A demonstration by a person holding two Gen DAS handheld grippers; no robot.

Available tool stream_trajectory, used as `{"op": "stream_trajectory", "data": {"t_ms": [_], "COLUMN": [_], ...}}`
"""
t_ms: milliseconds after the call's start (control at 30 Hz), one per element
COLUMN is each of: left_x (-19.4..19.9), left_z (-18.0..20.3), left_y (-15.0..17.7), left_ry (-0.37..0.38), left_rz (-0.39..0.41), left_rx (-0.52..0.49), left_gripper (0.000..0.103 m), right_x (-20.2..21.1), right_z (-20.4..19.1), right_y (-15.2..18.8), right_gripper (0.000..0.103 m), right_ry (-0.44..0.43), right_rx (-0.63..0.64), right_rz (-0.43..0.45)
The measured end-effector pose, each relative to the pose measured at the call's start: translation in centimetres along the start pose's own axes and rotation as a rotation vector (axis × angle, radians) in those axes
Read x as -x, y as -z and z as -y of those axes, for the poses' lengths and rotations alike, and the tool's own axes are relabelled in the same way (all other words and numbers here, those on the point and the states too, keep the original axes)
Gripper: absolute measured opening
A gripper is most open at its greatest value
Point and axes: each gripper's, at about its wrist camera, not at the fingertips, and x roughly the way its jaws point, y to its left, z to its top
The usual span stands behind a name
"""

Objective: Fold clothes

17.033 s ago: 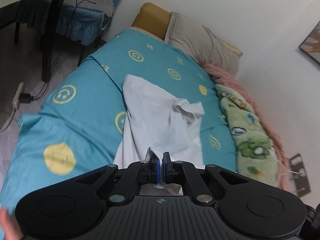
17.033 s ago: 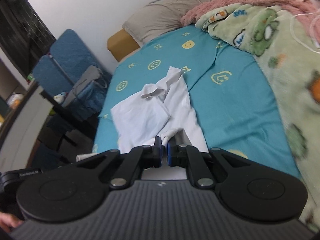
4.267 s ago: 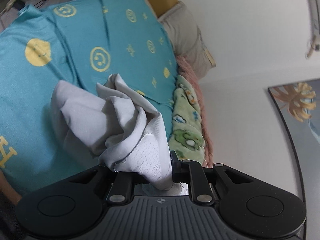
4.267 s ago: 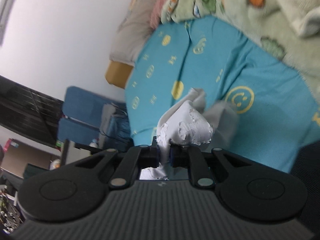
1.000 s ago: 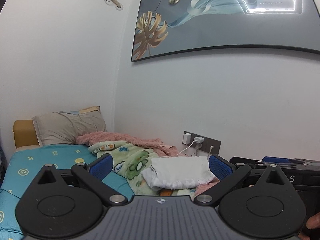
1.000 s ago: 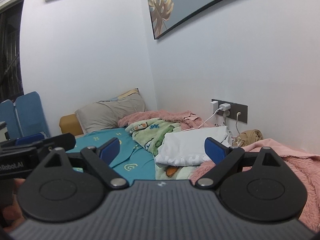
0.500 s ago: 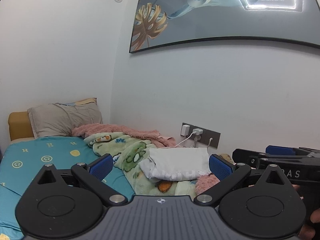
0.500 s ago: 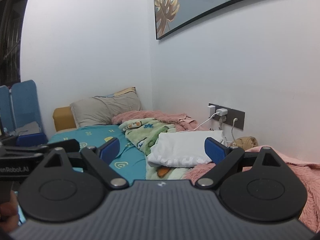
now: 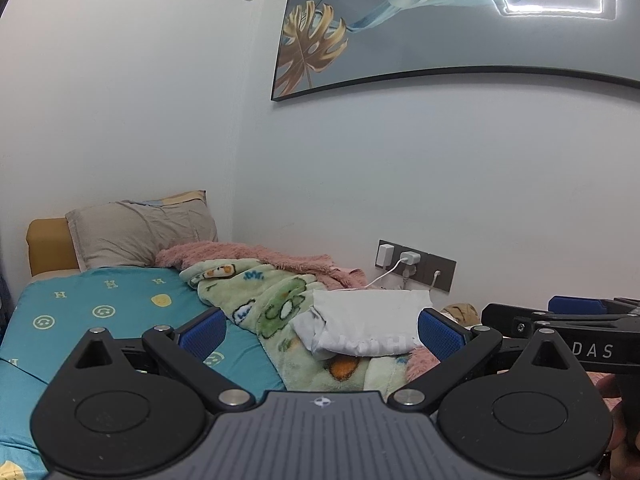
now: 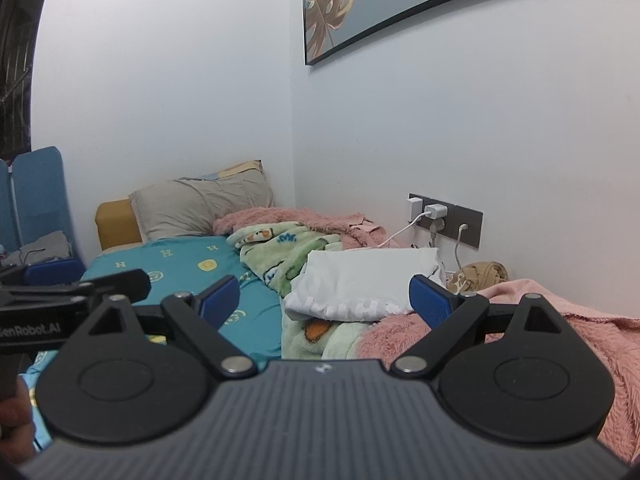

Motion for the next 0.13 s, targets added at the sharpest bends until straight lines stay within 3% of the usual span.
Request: {"op": "stream_trajectory", "data": {"t_ms": [133], "left_x": [-0.01], "left_z": [-0.06], "left_y": [-0.20], "left_ry": [-0.001], "left_rz": [-0.001], "left_rx": [0.004], "left_gripper": [0.103], "right_x": [0.13], "right_z": [-0.05], "right_y": [0.13], "right_gripper": [0.093], "right_ry": [0.002], "right_rx": [0.003], "right_rz": [-0.003]}}
